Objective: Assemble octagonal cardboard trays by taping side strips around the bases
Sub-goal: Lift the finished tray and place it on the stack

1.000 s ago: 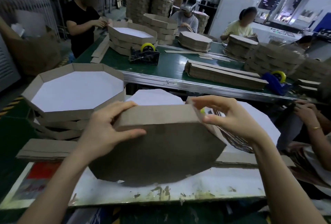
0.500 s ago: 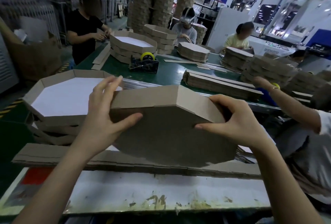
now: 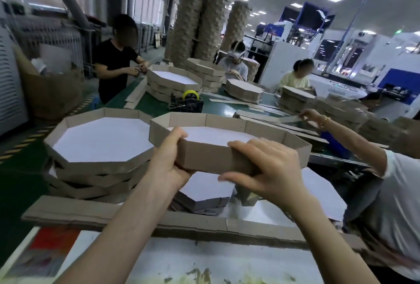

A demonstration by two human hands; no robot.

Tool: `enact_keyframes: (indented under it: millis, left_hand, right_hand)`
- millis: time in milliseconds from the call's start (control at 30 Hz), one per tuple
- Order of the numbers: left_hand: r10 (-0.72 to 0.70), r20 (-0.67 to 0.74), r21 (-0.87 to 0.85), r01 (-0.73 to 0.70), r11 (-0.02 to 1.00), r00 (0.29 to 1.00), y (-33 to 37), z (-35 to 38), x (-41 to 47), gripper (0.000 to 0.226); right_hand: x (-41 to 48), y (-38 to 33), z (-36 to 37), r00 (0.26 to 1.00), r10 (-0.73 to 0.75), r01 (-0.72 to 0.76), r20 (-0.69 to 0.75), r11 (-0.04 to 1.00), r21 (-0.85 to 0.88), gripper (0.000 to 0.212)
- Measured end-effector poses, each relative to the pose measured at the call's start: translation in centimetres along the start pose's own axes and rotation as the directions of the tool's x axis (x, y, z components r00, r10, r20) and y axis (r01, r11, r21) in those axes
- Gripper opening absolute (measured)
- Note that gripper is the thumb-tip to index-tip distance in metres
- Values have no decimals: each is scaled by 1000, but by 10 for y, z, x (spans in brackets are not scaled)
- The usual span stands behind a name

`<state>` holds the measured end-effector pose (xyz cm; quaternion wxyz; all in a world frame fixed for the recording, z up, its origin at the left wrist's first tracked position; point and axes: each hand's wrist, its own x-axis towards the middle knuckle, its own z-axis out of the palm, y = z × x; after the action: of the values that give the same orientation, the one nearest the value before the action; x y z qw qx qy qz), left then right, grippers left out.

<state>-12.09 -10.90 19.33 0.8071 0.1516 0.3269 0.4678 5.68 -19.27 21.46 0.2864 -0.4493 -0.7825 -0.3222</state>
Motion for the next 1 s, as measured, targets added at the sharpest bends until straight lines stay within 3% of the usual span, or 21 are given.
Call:
enact_keyframes:
  millis: [67,100,167,233,333,433,500,567,633,800,933,1000]
  left_hand:
    - [8,-3,12,-8,1000,1000,9,-8,3,26]
    - [7,-2,1,-7,1000,1000,16,-14,3,24]
    - [9,-14,-39,-9,999,1000,32,-24,3,26]
    - [25,-29,-43,-26,999,999,44,-33,3,33]
    - [40,-36,-13,-40,999,999,54,-43,2,28]
    - [38,-33,-46,-40,998,999,57,-56,3,21]
    - [52,-32,-37,-53,998,998,59,-69,5,16]
    - [78,-17,10,-78,997,997,63,-82,8,20]
    - [125,-21,36,-124,992,992,67,-95,9,24]
    - [288,38,104,-291,951,957,81,-121,11,24]
    - [369,-93,45,-367,929,925,96,-116,18,47]
    - [508,-128,73,-503,861,852,98,-111,24,55]
  right_hand:
    - [2,8,-4,965,226,-185,-136,946,265,28]
    - [2,14,-7,903,384,-307,-192,890,337,22]
    - [0,26,-10,693,694,-580,-197,698,420,14]
    - [-1,33,-10,443,893,-767,-73,421,484,22]
    - [3,35,-7,230,959,-803,164,92,589,54]
    - [12,30,0,92,844,-670,528,-340,660,50]
    - [12,28,5,87,727,-547,681,-537,642,42]
    - [12,26,11,130,660,-491,740,-606,626,31]
    - [14,24,19,168,627,-517,761,-601,610,28]
    - [21,17,45,163,632,-636,757,-520,571,30]
    - [24,11,79,146,643,-586,752,-556,589,14]
    - [32,6,101,165,634,-559,755,-571,601,15]
